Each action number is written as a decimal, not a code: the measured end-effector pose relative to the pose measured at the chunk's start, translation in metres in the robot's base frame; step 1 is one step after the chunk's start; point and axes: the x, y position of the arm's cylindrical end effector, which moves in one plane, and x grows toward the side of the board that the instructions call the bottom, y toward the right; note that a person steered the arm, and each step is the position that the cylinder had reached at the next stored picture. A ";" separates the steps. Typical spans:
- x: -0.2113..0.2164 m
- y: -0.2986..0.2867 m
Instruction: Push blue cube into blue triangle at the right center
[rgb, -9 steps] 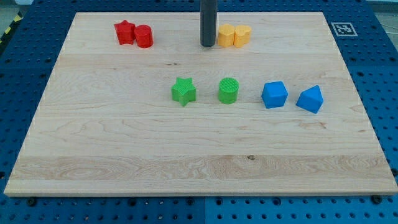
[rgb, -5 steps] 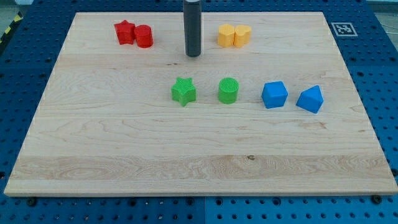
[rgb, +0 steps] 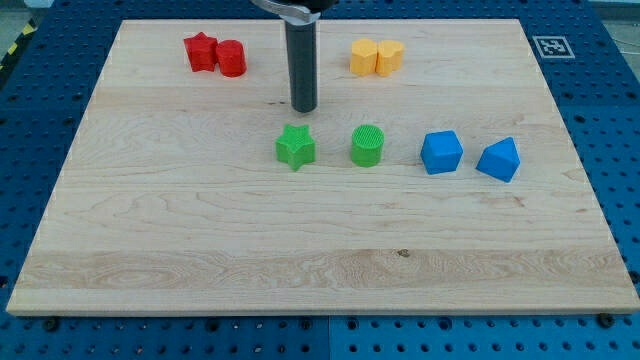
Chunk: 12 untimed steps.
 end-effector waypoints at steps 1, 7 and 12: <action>-0.003 0.023; 0.067 0.111; 0.081 0.165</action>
